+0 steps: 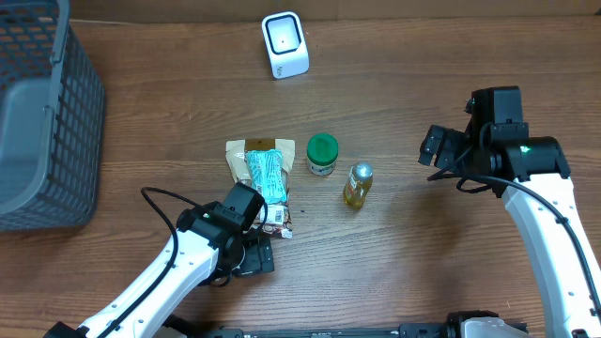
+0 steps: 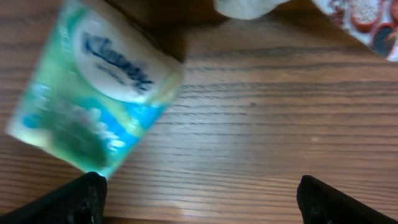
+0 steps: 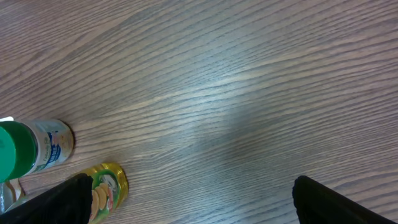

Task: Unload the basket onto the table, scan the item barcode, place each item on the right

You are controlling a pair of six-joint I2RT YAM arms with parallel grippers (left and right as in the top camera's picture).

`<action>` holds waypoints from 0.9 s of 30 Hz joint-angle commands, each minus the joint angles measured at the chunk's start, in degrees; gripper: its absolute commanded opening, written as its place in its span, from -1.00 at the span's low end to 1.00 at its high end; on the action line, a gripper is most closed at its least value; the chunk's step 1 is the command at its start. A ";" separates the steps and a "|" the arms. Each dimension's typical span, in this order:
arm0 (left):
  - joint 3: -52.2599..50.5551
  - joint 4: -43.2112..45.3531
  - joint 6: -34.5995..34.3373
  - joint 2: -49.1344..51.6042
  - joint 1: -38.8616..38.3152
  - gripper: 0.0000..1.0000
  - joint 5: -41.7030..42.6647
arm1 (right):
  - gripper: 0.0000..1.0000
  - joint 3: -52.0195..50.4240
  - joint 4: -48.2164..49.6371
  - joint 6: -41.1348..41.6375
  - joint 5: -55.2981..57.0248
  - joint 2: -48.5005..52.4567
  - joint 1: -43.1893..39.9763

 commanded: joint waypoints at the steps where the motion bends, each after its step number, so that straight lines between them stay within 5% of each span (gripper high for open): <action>1: -0.44 0.20 -6.05 0.09 0.11 0.99 2.67 | 1.00 1.20 0.09 -0.33 0.55 -0.35 -0.11; 10: -0.44 -1.40 -18.25 0.09 1.51 0.99 2.16 | 1.00 1.20 0.09 -0.33 0.55 -0.35 -0.11; 27: -0.50 1.77 -22.80 0.09 1.60 0.95 -5.27 | 1.00 1.20 0.09 -0.33 0.55 -0.35 -0.11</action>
